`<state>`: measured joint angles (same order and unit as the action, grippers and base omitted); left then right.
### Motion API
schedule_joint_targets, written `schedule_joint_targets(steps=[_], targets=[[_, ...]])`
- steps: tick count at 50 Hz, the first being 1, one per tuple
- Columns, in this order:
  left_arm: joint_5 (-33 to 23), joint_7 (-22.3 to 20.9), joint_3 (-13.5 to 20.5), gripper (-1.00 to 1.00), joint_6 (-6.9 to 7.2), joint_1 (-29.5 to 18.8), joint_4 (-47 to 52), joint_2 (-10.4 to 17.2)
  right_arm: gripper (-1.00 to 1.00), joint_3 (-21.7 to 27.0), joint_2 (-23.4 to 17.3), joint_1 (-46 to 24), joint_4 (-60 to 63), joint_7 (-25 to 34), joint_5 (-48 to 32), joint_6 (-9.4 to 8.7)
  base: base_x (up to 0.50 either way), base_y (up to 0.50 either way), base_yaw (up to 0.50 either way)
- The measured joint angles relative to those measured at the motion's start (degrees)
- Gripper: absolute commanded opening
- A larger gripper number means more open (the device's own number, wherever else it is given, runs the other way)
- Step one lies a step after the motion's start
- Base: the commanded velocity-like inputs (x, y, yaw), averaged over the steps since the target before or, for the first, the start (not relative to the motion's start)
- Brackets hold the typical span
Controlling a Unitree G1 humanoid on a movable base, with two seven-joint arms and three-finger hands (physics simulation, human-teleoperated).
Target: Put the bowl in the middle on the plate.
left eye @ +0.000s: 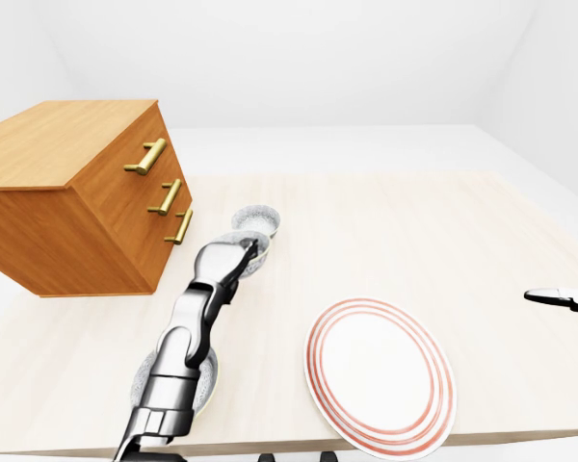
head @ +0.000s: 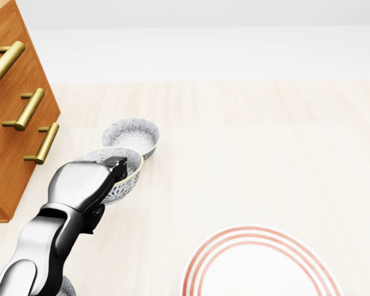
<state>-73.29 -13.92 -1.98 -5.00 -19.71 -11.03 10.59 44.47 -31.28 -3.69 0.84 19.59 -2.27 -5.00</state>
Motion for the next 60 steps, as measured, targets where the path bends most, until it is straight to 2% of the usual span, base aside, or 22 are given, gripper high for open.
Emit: schedule_joint_targets(steps=[20, 36, 49, 60], targets=[[-0.3, -5.0, -1.9, -1.00, 0.00, 7.1, 15.0, -3.7, 1.00, -0.1, 0.1, 0.1, -0.2, 0.0, -0.2, 0.00, 0.00, 0.00, 0.00], [-0.4, -9.2, -5.1, -1.00, 0.00, 10.2, 24.7, -7.2, 1.00, -0.3, 0.2, 0.1, -0.2, 0.1, -0.5, 0.00, 0.00, 0.00, 0.00], [-0.6, -12.0, -9.7, -1.00, 0.00, 12.8, 31.3, -10.0, 1.00, -0.3, 0.2, 0.1, -0.2, 0.3, -0.7, 0.00, 0.00, 0.00, 0.00], [-1.4, -12.2, -15.0, -1.00, 0.00, 15.9, 34.2, -11.8, 1.00, -0.3, 0.2, 0.1, -0.3, 0.3, -0.8, 0.00, 0.00, 0.00, 0.00]])
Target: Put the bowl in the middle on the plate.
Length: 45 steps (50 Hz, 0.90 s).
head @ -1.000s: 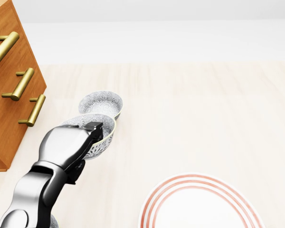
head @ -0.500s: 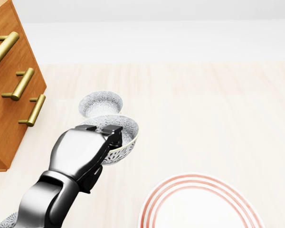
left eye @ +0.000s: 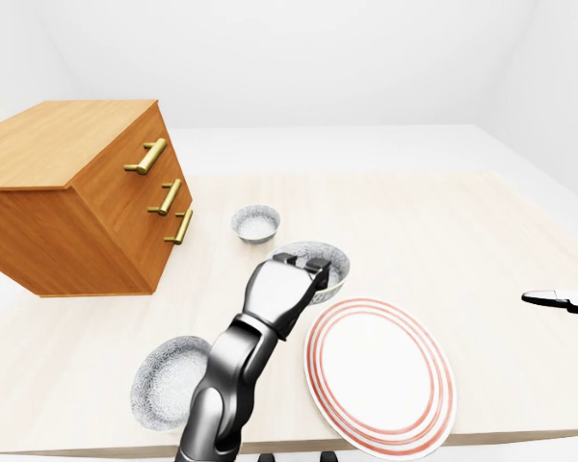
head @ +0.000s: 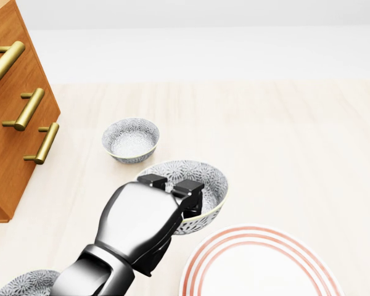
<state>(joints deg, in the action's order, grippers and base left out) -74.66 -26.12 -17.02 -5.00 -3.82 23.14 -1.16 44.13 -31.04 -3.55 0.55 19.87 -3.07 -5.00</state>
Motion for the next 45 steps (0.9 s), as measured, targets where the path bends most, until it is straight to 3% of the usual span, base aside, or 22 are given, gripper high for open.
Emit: schedule_joint_targets(steps=[18, 35, 45], targets=[[-1.2, 0.2, -10.2, -1.00, 0.00, 4.9, 4.2, -1.2, 1.00, -0.1, 0.1, 0.1, 0.1, 0.0, -0.1, 0.00, 0.00, 0.00, 0.00], [-2.2, 1.1, -16.4, -1.00, 0.00, 7.3, 5.5, -1.1, 1.00, 0.1, 0.3, 0.2, 0.5, 0.4, -0.4, 0.00, 0.00, 0.00, 0.00], [-2.3, 2.0, -17.8, -1.00, 0.00, 7.6, 4.5, -0.7, 1.00, 0.0, 0.2, 0.2, 0.5, 0.5, -0.5, 0.00, 0.00, 0.00, 0.00]])
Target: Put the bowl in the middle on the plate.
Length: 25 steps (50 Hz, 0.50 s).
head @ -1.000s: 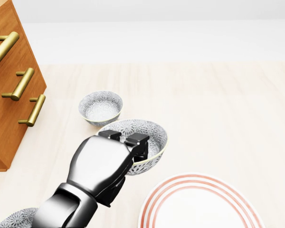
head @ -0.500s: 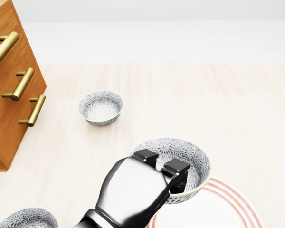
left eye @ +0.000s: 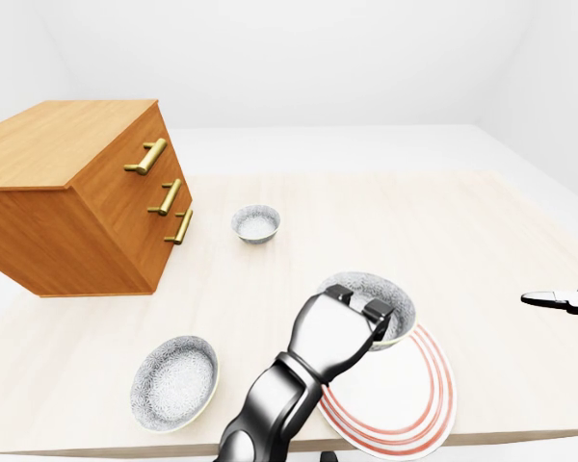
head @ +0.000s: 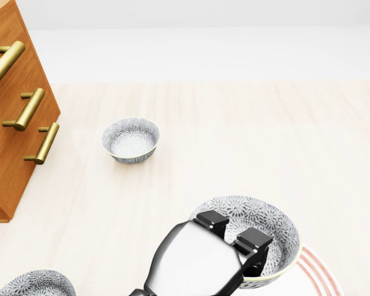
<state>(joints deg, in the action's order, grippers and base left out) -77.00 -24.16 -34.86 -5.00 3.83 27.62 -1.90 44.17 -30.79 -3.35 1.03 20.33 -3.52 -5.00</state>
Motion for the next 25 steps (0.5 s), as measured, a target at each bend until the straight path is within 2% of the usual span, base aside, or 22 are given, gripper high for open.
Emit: schedule_joint_targets(steps=[14, 25], targets=[[0.3, 1.1, -0.9, -1.00, 0.00, 0.7, -2.1, 0.4, 1.00, -0.1, 0.0, -0.1, -0.2, 0.0, -0.1, 0.00, 0.00, 0.00, 0.00], [-1.2, 3.9, -7.2, -1.00, 0.00, 4.0, -2.9, 2.2, 1.00, -0.1, 0.0, 0.0, -0.2, 0.0, -0.2, 0.00, 0.00, 0.00, 0.00]])
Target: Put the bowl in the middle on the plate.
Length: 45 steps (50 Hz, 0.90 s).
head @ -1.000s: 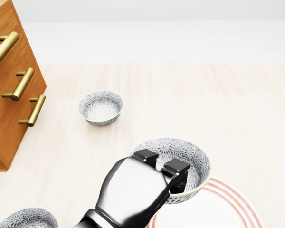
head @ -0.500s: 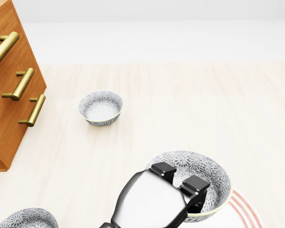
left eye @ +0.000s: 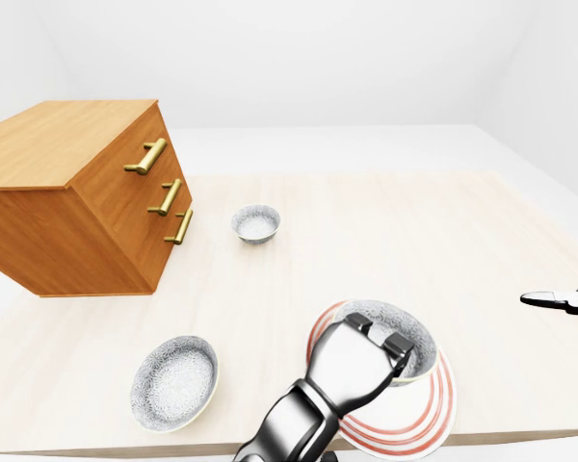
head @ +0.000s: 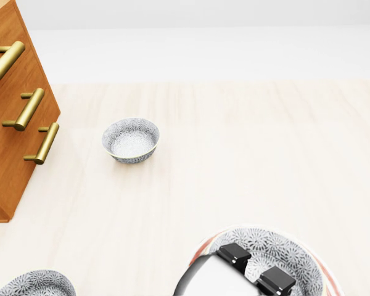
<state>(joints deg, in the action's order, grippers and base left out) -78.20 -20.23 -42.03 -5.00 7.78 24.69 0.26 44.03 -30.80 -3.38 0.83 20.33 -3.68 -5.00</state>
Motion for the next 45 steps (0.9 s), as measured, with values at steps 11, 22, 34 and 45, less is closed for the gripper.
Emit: schedule_joint_targets(steps=[11, 22, 34, 45], targets=[[0.3, 1.8, -3.6, -1.00, 0.00, 1.0, -1.3, 1.2, 1.00, 0.0, 0.1, 0.1, -0.1, 0.0, -0.1, 0.00, 0.00, 0.00, 0.00], [0.1, 2.9, -4.4, -1.00, 0.00, 1.4, -2.5, 1.6, 1.00, -0.1, 0.1, 0.1, 0.0, 0.1, -0.1, 0.00, 0.00, 0.00, 0.00], [-0.1, 3.2, -4.4, -1.00, 0.00, 1.4, -3.3, 1.8, 1.00, 0.0, 0.2, 0.1, 0.3, 0.2, -0.2, 0.00, 0.00, 0.00, 0.00], [-0.5, 3.9, -3.4, -1.00, 0.00, 1.3, -4.9, 2.0, 1.00, -0.1, 0.2, 0.0, 0.2, 0.1, -0.2, 0.00, 0.00, 0.00, 0.00]])
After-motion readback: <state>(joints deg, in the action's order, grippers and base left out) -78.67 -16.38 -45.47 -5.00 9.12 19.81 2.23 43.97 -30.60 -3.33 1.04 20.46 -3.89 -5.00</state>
